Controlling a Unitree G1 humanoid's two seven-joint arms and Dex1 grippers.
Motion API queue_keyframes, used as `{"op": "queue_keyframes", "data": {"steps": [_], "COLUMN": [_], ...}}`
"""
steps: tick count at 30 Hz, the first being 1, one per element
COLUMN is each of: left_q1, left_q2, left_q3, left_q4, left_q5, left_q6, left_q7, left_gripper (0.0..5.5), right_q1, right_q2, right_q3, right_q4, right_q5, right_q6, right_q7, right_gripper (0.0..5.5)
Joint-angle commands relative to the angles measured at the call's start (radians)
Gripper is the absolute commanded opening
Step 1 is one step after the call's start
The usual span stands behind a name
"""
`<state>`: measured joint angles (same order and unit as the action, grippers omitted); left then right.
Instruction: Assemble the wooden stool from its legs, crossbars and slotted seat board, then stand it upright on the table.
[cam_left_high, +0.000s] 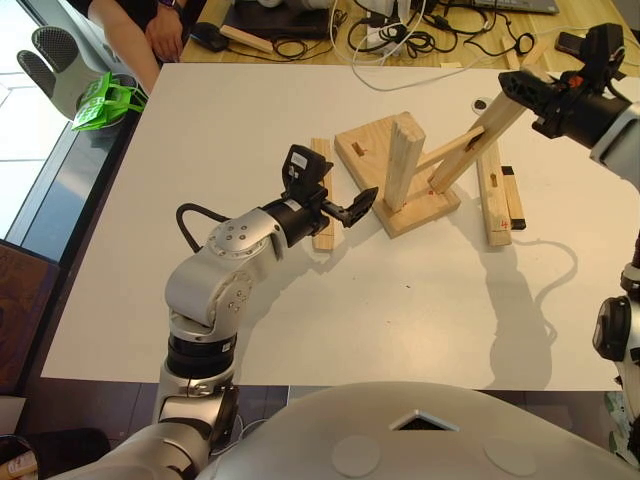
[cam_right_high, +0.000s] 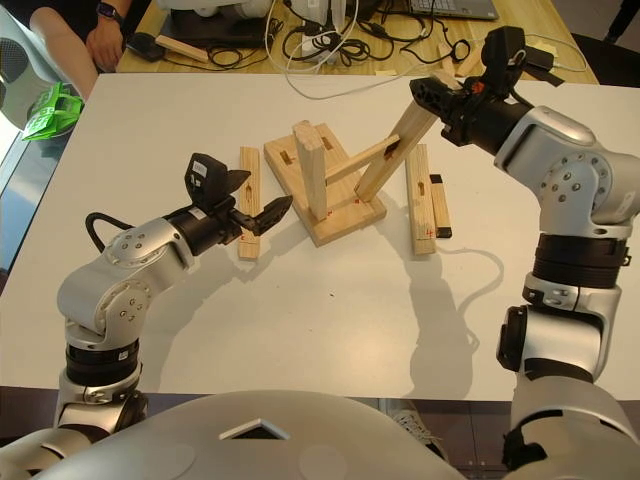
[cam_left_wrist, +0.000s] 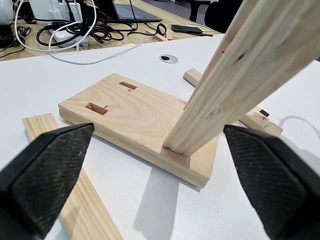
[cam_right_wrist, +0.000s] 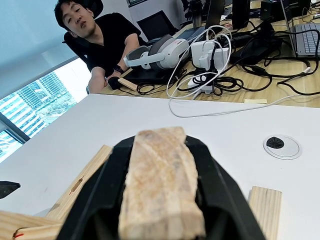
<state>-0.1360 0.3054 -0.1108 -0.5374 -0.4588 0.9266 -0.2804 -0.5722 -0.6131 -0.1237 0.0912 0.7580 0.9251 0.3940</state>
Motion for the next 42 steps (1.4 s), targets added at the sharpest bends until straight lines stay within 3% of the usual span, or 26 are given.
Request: {"op": "queue_keyframes", "data": {"steps": [1,28,33,42], "left_q1": [-0.012,-0.007,-0.006,-0.009], "left_q2": [0.003,-0.006,-0.009,-0.011], "left_q3": [-0.005,-0.006,-0.006,-0.009], "left_q4": [0.001,-0.001,-0.001,0.005], "left_q5": [0.012,0.014,0.014,0.018], "left_q6": [-0.002,-0.004,-0.005,-0.010], "left_q7": [-0.001,0.001,0.004,0.003], "left_gripper": [4.80,4.80,4.80,4.80], "right_q1": [0.073,0.102,0.079,0.071], "right_q2": [0.008,-0.080,-0.017,-0.006], "right_q3": [0.092,0.233,0.109,0.097], "right_q4": [0.092,0.016,0.060,0.094], "right_q5": [-0.098,-0.217,-0.110,-0.138], "right_q6": [0.094,0.062,0.169,0.175], "right_q7": [-0.005,0.096,0.043,0.034], "right_gripper": [1.02,1.05,1.08,1.05]}}
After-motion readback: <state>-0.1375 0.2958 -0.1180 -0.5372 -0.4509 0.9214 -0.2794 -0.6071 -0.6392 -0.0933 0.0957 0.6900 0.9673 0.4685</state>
